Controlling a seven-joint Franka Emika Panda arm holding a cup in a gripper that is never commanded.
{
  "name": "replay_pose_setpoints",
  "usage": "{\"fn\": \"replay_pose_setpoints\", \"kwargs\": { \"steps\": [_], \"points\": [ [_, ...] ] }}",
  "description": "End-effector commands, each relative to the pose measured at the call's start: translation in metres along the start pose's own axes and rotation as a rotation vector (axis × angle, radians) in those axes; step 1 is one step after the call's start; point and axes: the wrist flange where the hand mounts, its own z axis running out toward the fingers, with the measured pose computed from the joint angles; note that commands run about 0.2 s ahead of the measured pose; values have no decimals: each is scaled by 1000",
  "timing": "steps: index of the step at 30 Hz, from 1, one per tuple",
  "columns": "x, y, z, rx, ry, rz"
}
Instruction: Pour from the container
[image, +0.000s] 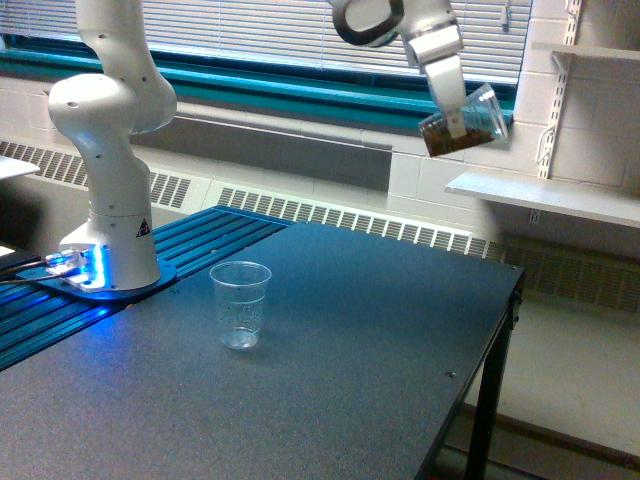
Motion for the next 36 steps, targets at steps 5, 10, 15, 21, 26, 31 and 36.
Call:
{"fn": "replay_pose_setpoints", "kwargs": {
  "steps": [5,10,15,21,26,31,36],
  "points": [
    [-10,46,-28,-33,22,-48],
    [-22,71,-26,-57,8,-55],
    [-35,90,-23,-75,-17,-64],
    [-52,106,-18,-92,-54,-90],
    [-65,113,-16,-101,-83,-112],
    [-73,124,-15,-124,-89,-129],
    [-72,136,-20,-128,-82,-125]
  ]
}}
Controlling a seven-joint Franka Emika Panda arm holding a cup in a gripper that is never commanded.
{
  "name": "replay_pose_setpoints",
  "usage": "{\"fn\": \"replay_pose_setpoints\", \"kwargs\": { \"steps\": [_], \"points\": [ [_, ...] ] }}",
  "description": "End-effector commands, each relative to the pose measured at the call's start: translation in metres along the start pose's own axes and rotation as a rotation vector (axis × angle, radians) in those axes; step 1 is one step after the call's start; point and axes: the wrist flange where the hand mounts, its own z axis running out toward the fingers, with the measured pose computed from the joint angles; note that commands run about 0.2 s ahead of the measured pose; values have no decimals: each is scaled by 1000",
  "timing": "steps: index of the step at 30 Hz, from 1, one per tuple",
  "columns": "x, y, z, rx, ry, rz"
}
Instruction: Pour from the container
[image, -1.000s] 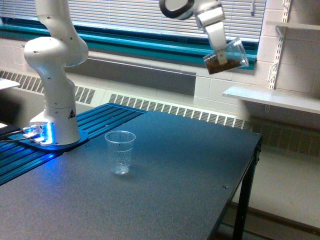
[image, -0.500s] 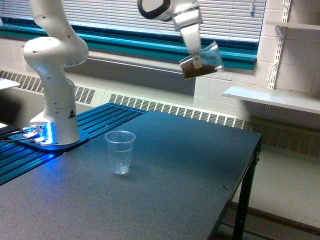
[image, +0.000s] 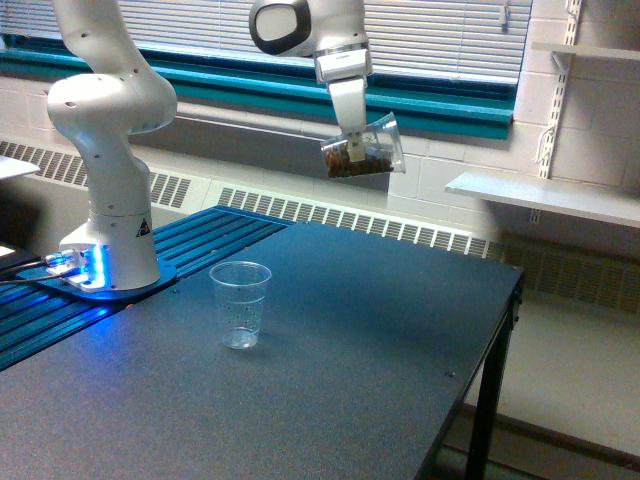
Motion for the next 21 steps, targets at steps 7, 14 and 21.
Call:
{"fn": "replay_pose_setpoints", "kwargs": {
  "steps": [7,14,21],
  "points": [
    [-2,37,-11,-28,25,-25],
    [-5,60,-16,-29,31,4],
    [-15,85,-12,-59,35,15]
  ]
}}
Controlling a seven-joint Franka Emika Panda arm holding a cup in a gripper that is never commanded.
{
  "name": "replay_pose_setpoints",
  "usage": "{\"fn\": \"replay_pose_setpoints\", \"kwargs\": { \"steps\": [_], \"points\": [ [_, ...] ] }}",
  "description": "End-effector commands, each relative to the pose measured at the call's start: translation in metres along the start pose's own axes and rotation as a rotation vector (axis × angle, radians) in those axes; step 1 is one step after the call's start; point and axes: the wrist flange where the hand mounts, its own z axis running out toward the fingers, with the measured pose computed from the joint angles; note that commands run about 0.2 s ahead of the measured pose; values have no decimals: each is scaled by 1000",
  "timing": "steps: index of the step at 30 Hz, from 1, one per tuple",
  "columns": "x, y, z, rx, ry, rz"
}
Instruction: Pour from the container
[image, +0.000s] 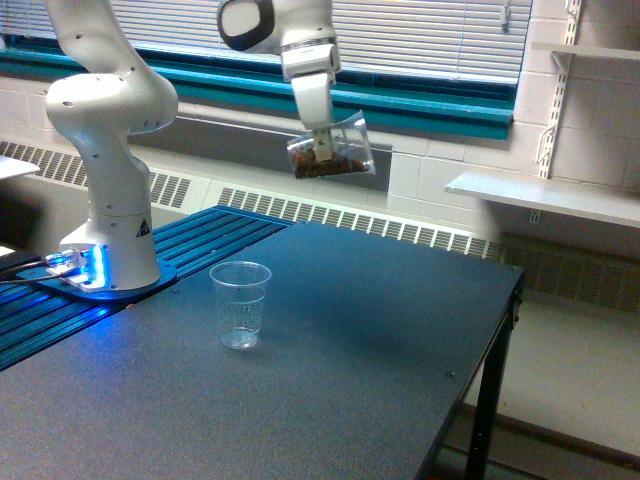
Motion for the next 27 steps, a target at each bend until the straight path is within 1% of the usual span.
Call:
{"fn": "replay_pose_setpoints", "kwargs": {
  "steps": [1,6,14,17,22,27],
  "points": [
    [-6,22,1,-20,7,-7],
    [-12,31,-1,-14,3,3],
    [-28,44,2,-35,-6,-4],
    [-33,48,1,-36,-10,-5],
    [-40,63,0,-49,-13,7],
    [-47,83,3,-71,-23,28]
  ]
}}
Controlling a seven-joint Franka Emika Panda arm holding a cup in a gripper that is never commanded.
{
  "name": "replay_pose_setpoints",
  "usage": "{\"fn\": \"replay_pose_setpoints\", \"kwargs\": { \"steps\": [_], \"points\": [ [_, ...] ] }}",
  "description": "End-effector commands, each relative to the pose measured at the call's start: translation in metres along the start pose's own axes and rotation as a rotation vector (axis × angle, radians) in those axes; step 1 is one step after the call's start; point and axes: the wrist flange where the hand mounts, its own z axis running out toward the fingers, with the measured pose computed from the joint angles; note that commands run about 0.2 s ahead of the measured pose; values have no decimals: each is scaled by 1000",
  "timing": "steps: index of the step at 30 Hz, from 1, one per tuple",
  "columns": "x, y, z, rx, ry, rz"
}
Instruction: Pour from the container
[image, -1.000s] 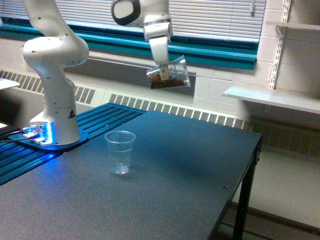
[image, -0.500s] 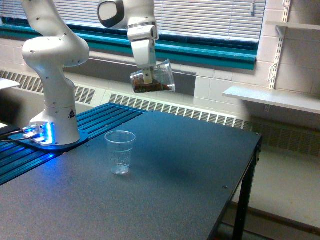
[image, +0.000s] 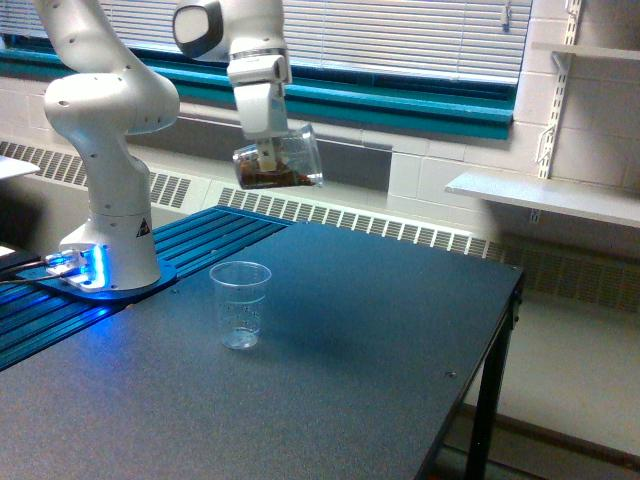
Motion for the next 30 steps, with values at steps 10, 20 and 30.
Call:
{"fn": "replay_pose_setpoints", "kwargs": {
  "steps": [10,20,30],
  "points": [
    [-11,53,13,-57,-37,42],
    [-25,68,31,-94,-82,47],
    [-42,85,47,-131,-118,58]
  ]
}}
